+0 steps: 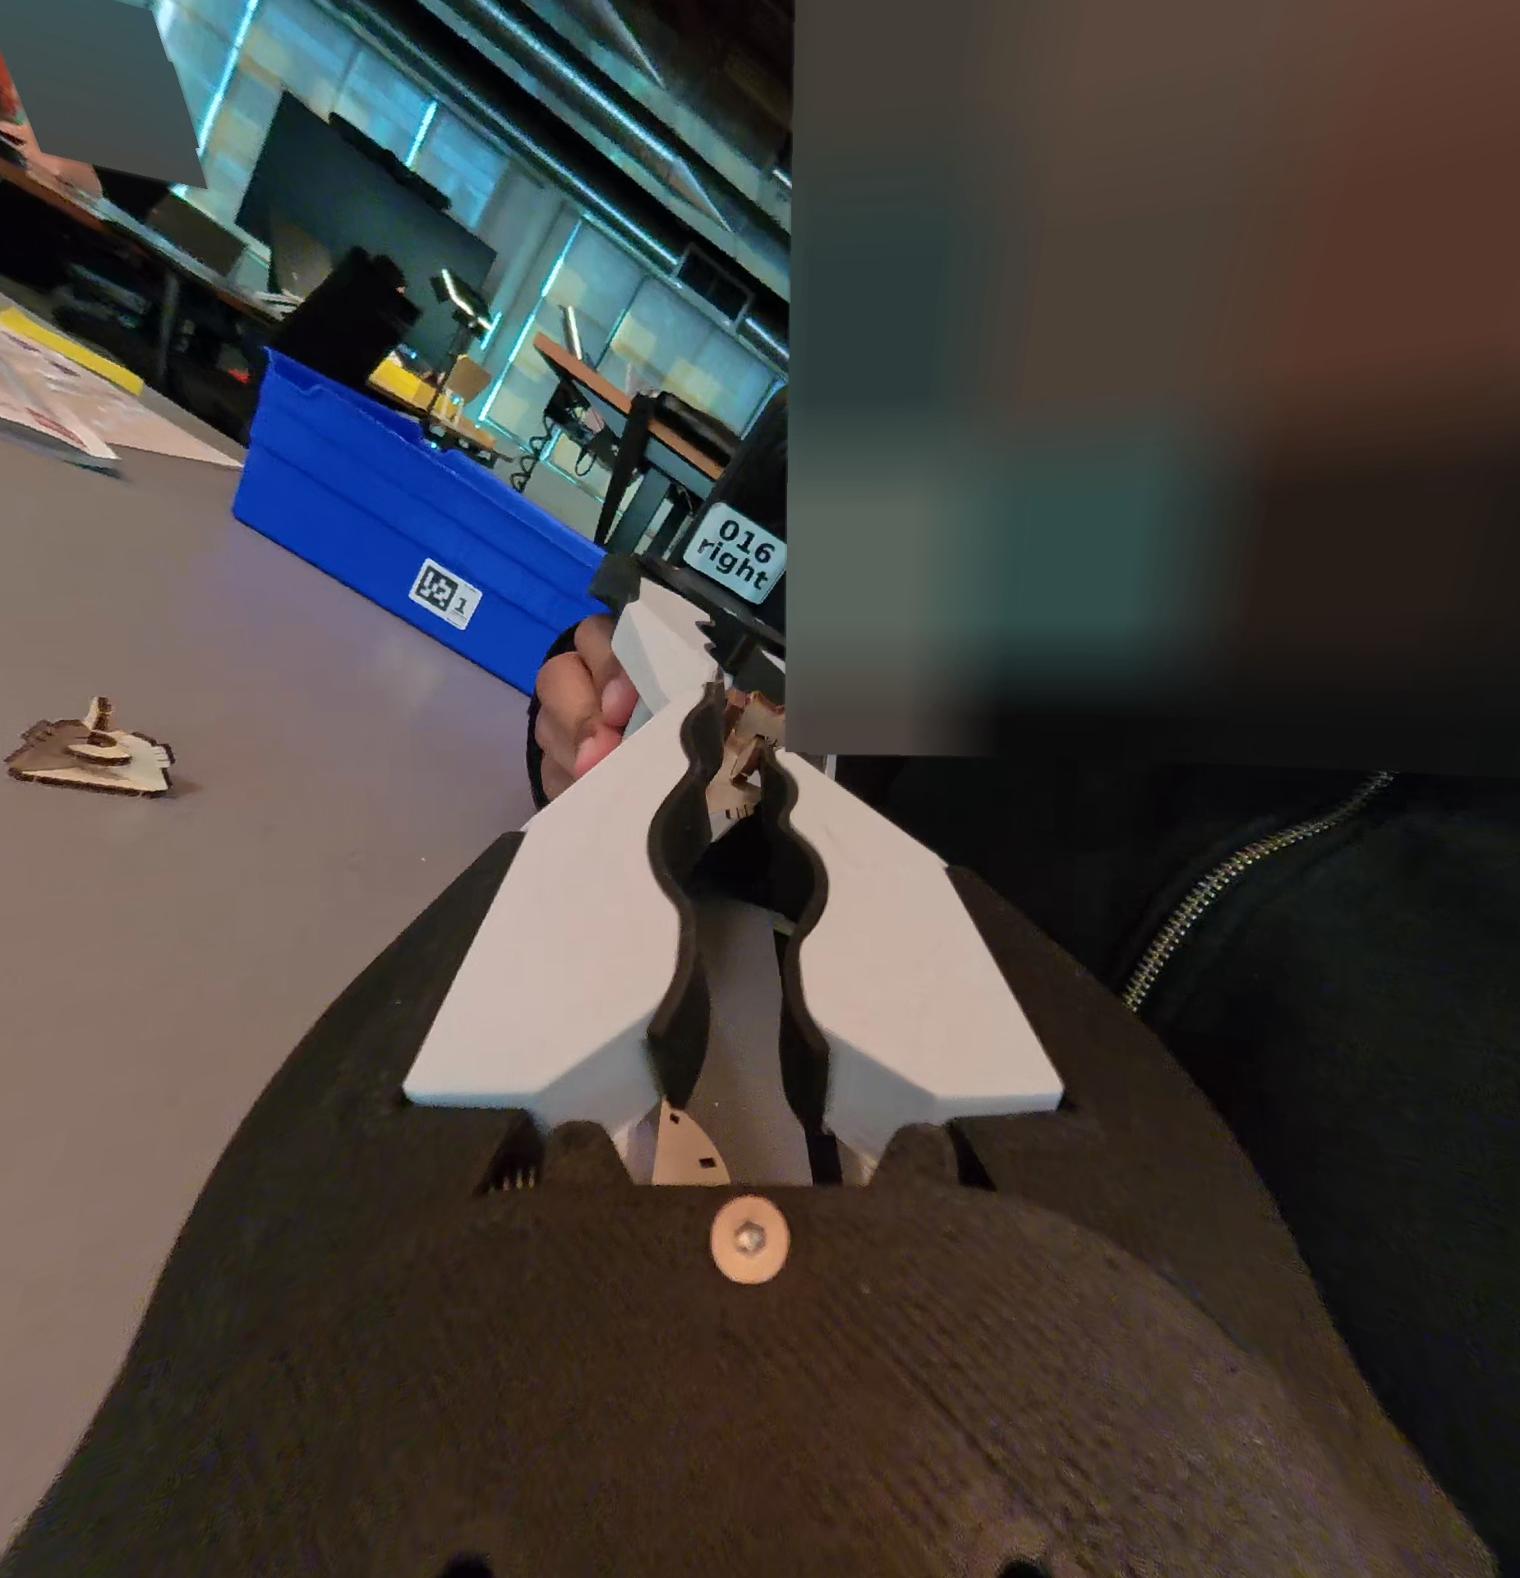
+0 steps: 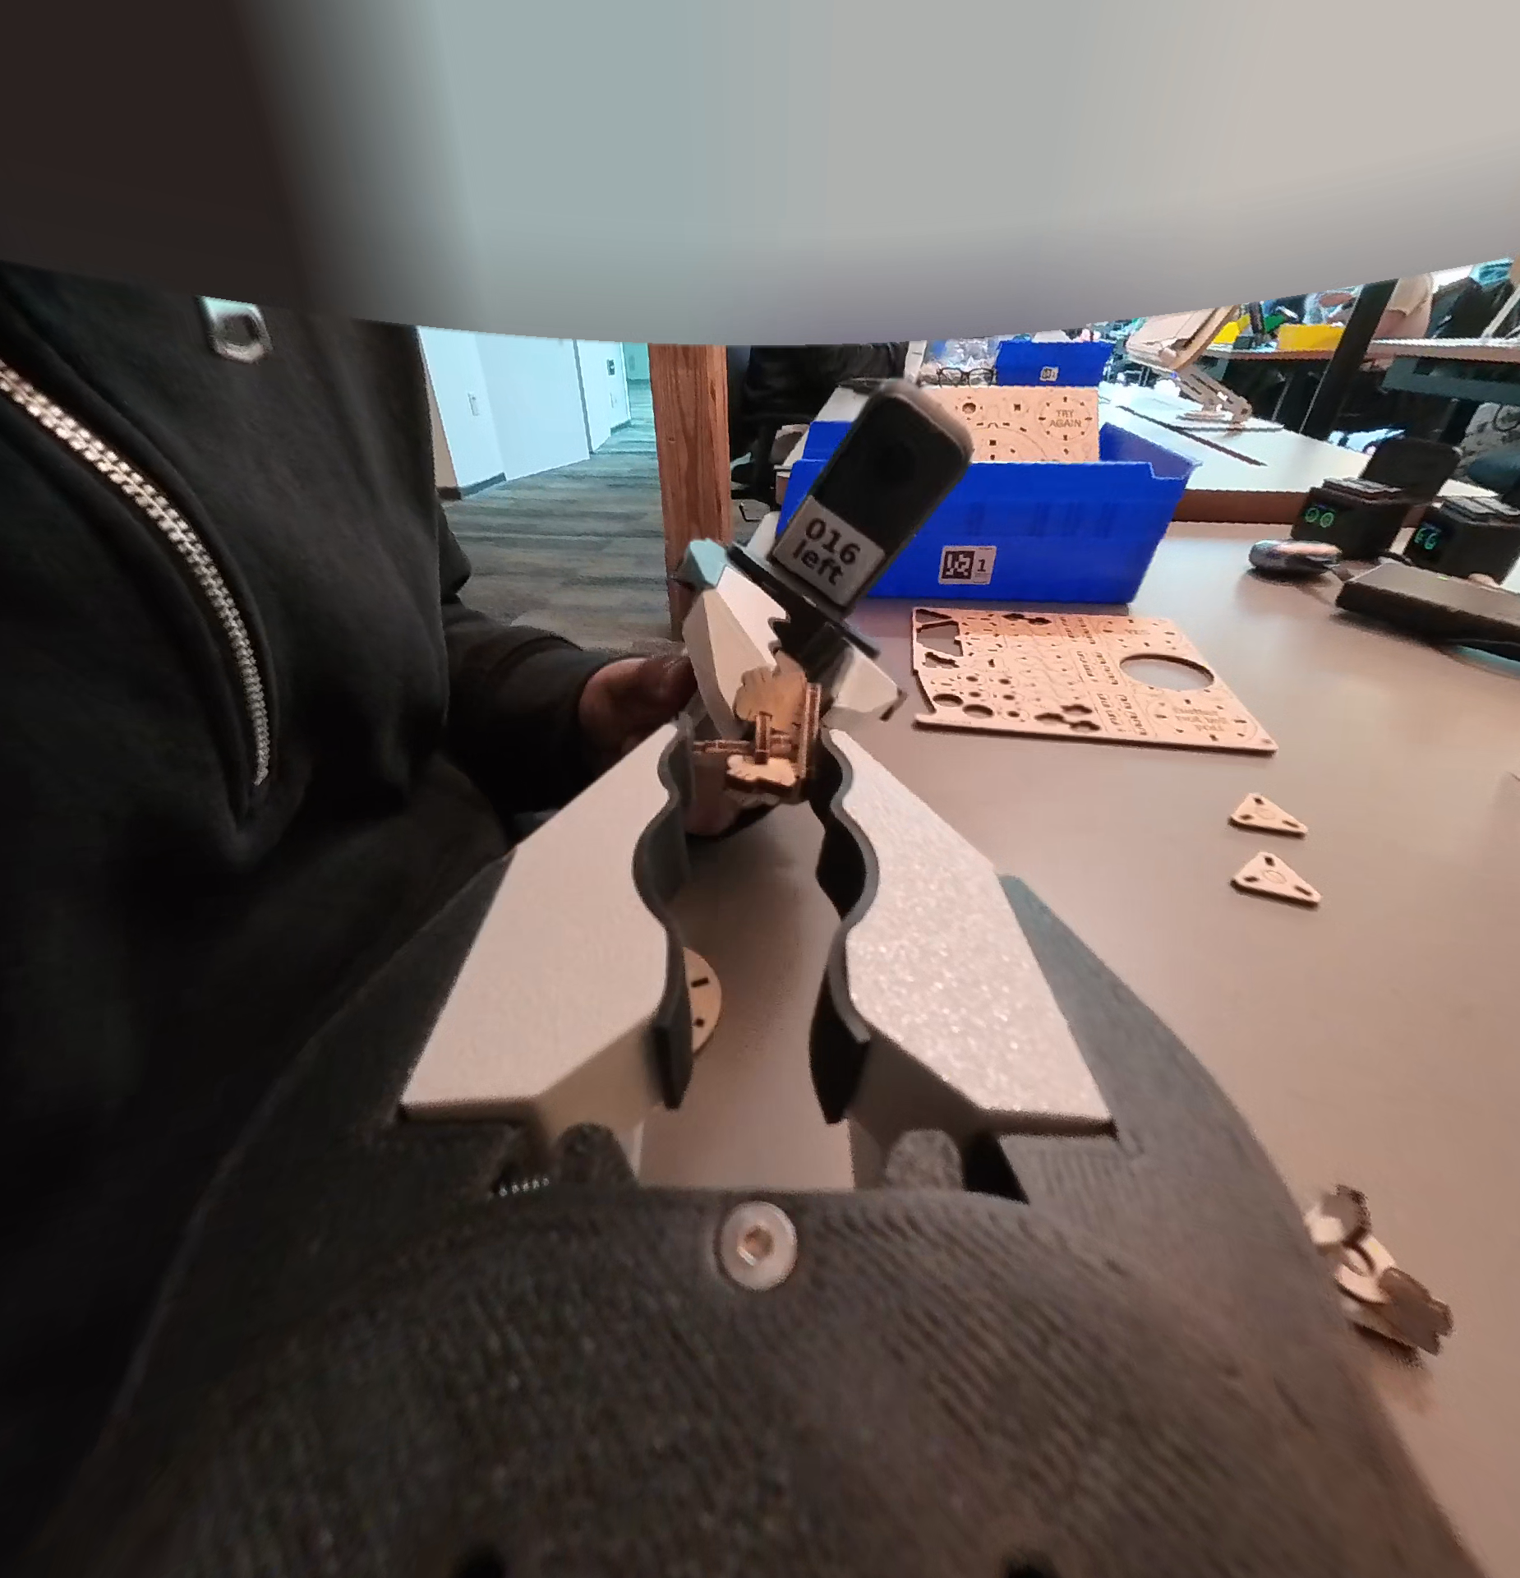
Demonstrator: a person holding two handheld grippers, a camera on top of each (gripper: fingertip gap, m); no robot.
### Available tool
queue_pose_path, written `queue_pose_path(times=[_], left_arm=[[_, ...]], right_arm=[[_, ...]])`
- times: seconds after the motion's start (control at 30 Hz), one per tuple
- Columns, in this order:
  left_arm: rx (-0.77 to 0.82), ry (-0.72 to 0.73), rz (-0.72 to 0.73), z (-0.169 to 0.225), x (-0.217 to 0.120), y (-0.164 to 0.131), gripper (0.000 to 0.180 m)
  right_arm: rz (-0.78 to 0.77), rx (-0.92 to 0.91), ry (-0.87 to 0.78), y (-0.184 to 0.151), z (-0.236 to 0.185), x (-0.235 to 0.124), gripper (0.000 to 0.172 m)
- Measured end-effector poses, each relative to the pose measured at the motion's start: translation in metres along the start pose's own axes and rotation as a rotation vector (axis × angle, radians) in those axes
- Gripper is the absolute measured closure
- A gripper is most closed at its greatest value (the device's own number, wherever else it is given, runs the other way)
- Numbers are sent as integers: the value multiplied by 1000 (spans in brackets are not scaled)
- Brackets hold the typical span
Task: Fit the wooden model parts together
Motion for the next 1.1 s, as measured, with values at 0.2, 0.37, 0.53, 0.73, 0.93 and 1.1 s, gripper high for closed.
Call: queue_pose_path(times=[0.2, 0.37, 0.53, 0.73, 0.93, 1.1], left_arm=[[-3, 49, -17, -4, 0, -2, 173], [5, 69, -14, -4, 0, -2, 172], [32, 106, -15, -3, 0, -2, 171], [74, 138, -18, -1, 0, -2, 171], [93, 161, -25, 0, 0, -2, 169], [137, 186, -25, 3, 1, -2, 169]], right_arm=[[-29, 42, -10, -3, 4, -1, 147], [-31, 96, -3, -3, 6, -1, 147], [-28, 155, 6, -5, 9, -1, 147], [-14, 203, 27, -6, 10, -1, 148], [-3, 232, 43, -8, 12, -1, 147], [10, 241, 51, -8, 13, -1, 147]])
Point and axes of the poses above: each gripper's, where its closed fingertips meet, x out along the fingers, y out of its top, z = x × y across the jaws, the point moved 8 cm from there along -x, back along the fingers, and after that the axes turned 1 degree about x, right-handed, at the moved point
